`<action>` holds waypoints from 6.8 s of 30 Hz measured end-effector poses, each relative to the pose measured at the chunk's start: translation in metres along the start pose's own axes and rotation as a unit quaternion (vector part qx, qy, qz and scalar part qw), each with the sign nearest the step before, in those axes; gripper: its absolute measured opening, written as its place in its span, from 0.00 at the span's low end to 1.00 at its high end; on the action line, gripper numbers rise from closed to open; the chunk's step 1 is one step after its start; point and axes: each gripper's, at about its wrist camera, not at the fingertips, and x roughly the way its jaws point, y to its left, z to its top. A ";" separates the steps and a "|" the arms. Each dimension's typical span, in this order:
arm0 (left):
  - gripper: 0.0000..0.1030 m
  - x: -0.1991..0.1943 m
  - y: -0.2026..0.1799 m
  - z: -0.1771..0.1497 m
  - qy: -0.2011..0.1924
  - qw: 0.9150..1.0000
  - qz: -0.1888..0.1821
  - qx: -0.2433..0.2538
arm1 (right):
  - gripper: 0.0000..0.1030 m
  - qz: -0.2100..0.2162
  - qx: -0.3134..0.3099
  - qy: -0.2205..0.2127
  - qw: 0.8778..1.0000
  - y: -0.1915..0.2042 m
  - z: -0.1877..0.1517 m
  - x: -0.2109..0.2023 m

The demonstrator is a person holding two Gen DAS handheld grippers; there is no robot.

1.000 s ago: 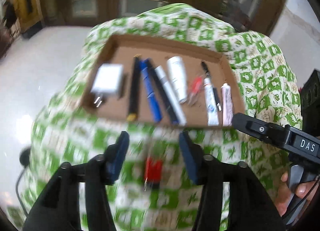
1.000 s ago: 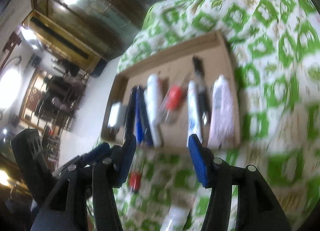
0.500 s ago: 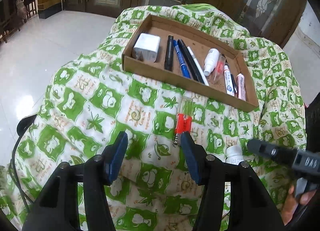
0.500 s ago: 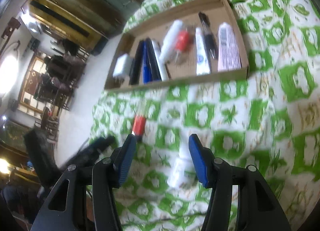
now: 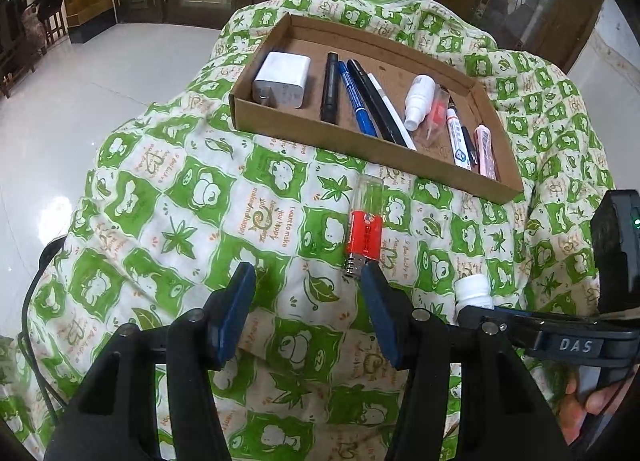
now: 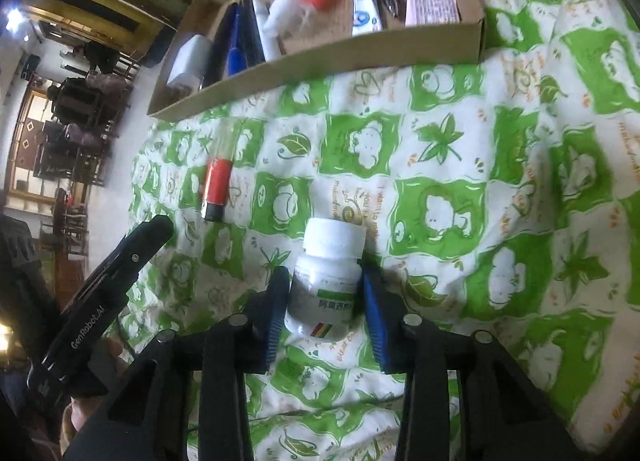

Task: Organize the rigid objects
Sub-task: 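Move the right tool back to the quilt and grasp the white pill bottle, then grasp the red lighter with the left tool while the right tool holds the pill bottle, then carry the red lighter and pill bottle over the tray with both tools, then lower the lighter and pill bottle into the tray and open both tools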

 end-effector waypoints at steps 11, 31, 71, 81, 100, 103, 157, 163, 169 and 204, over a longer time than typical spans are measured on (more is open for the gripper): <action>0.52 0.002 -0.001 -0.002 0.002 1.000 0.004 0.004 | 0.29 -0.002 -0.035 -0.060 0.998 0.016 0.001 -0.022; 0.52 0.022 -0.040 0.004 0.035 0.995 0.010 0.089 | 0.29 0.019 -0.022 -0.052 0.998 0.011 0.004 -0.023; 0.20 0.044 -0.063 0.005 0.094 0.984 -0.005 0.153 | 0.29 0.009 -0.022 -0.045 0.999 0.010 0.006 -0.016; 0.19 0.054 -0.066 0.018 0.081 0.988 -0.009 0.130 | 0.29 -0.040 -0.059 -0.088 0.994 0.021 0.006 -0.026; 0.19 -0.014 -0.062 0.048 -0.041 0.997 -0.025 0.064 | 0.29 -0.130 -0.143 -0.252 0.948 0.050 -0.001 -0.080; 0.19 -0.017 -0.062 0.056 -0.048 0.997 -0.026 0.062 | 0.29 -0.134 -0.146 -0.256 0.946 0.052 0.000 -0.081; 0.19 0.086 -0.010 0.204 -0.022 0.998 0.027 0.056 | 0.29 -0.056 -0.102 -0.204 0.972 0.046 0.174 -0.047; 0.19 0.108 -0.008 0.216 -0.014 0.998 0.028 0.062 | 0.29 -0.035 -0.095 -0.188 0.977 0.061 0.200 -0.021; 0.19 0.127 -0.010 0.221 -0.002 0.997 0.037 0.073 | 0.29 -0.043 -0.090 -0.167 0.981 0.058 0.216 0.005; 0.79 -0.039 -0.041 0.028 -0.120 0.982 0.095 0.111 | 0.95 -0.107 -0.113 -0.217 0.964 0.050 0.022 -0.059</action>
